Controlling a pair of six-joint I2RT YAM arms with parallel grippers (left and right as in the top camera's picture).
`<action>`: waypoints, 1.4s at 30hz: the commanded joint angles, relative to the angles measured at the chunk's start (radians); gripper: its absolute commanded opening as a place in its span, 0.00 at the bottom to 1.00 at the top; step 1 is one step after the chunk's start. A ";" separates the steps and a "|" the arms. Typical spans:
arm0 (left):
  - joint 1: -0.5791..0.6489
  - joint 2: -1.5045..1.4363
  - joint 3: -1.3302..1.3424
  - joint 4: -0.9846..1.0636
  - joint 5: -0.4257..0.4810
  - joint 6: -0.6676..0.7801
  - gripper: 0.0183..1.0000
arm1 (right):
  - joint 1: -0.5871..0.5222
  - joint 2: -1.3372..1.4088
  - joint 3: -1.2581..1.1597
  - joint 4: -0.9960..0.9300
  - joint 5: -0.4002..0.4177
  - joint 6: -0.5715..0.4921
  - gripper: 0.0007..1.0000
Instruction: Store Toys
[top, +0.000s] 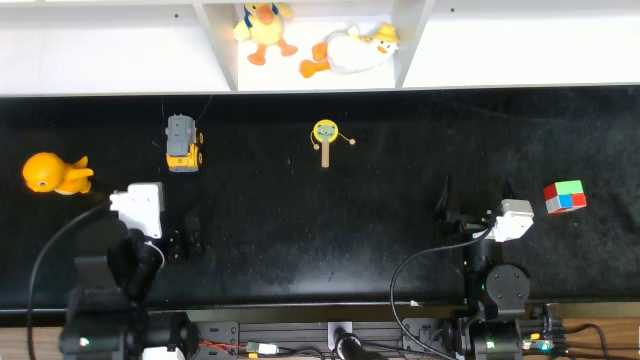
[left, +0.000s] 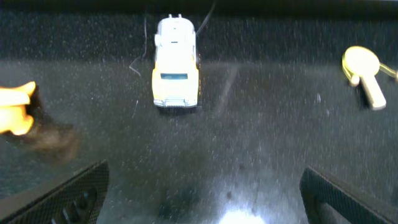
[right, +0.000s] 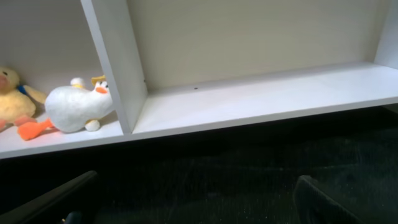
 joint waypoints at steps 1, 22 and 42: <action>0.000 0.077 0.138 -0.055 0.037 0.180 0.99 | -0.004 -0.008 -0.014 0.004 0.001 0.008 1.00; 0.593 0.551 0.419 -0.165 0.471 0.717 1.00 | -0.004 -0.008 -0.014 0.004 0.001 0.008 1.00; 0.964 0.592 0.515 -0.367 0.328 0.860 1.00 | -0.004 -0.008 -0.014 0.004 0.001 0.007 0.99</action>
